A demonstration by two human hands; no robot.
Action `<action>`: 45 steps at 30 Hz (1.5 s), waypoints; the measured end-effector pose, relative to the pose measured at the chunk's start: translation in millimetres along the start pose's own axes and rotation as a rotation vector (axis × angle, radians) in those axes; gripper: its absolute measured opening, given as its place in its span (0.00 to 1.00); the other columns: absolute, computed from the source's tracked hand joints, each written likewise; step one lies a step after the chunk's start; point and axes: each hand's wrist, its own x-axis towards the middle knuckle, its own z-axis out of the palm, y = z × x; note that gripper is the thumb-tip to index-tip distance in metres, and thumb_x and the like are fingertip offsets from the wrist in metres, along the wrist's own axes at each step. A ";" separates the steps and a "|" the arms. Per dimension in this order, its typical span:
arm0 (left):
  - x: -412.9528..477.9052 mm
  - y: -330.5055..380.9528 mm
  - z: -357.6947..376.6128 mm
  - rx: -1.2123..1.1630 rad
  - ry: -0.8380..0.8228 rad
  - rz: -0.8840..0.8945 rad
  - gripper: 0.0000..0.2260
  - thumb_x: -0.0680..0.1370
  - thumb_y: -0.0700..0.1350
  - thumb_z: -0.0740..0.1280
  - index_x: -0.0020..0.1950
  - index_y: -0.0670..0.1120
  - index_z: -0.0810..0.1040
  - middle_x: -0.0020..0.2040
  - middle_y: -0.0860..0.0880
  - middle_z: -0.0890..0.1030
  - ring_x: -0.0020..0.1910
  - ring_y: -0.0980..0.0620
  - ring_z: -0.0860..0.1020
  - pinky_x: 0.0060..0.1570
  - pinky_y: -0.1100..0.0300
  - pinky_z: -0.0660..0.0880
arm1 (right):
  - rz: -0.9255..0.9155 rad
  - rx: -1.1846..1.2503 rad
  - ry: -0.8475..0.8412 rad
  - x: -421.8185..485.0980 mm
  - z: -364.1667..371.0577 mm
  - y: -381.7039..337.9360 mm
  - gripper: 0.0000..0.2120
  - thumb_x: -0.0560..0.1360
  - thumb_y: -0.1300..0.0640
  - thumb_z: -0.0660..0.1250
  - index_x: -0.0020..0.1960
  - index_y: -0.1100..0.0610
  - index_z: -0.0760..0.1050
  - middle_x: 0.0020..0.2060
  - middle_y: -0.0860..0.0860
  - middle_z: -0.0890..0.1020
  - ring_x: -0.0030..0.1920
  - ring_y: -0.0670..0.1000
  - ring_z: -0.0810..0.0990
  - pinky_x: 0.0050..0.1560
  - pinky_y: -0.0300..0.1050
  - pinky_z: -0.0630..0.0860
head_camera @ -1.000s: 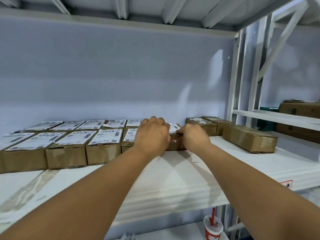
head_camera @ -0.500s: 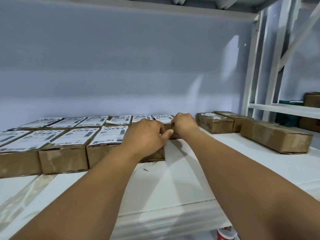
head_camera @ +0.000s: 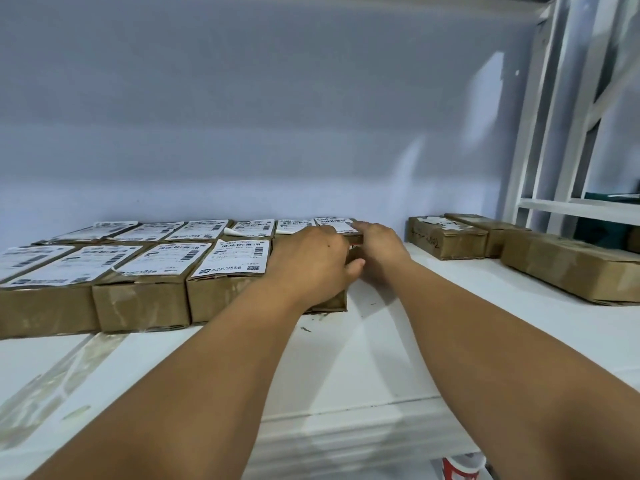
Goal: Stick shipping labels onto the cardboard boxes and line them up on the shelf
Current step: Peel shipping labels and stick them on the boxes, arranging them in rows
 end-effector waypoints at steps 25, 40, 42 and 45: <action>-2.5 2.2 -0.6 -0.083 0.095 0.046 0.16 0.79 0.58 0.56 0.48 0.50 0.79 0.49 0.52 0.76 0.56 0.51 0.70 0.45 0.55 0.73 | 0.419 -0.360 0.052 -9.2 -39.6 55.5 0.19 0.77 0.56 0.57 0.66 0.58 0.70 0.63 0.56 0.66 0.63 0.60 0.70 0.69 0.60 0.59; -38.3 56.3 -11.5 -0.600 -0.053 0.031 0.11 0.77 0.42 0.62 0.57 0.46 0.79 0.55 0.48 0.80 0.51 0.49 0.78 0.50 0.64 0.70 | 0.198 -0.480 0.029 -126.3 -91.3 2.7 0.19 0.76 0.47 0.58 0.62 0.55 0.74 0.59 0.57 0.69 0.60 0.58 0.69 0.60 0.51 0.64; -47.2 62.4 -11.9 -0.688 -0.174 -0.094 0.11 0.76 0.43 0.64 0.58 0.48 0.79 0.56 0.50 0.80 0.54 0.52 0.77 0.52 0.67 0.69 | 0.191 -0.426 0.037 -141.0 -93.8 -0.2 0.21 0.75 0.45 0.58 0.62 0.56 0.75 0.59 0.57 0.68 0.61 0.58 0.68 0.60 0.51 0.65; -64.1 67.2 -23.1 -0.736 -0.283 -0.149 0.12 0.76 0.44 0.64 0.59 0.48 0.78 0.58 0.49 0.80 0.56 0.51 0.77 0.57 0.62 0.72 | 0.181 -0.339 0.055 -159.7 -98.0 -7.3 0.22 0.75 0.44 0.58 0.60 0.56 0.77 0.58 0.56 0.68 0.61 0.57 0.66 0.60 0.52 0.66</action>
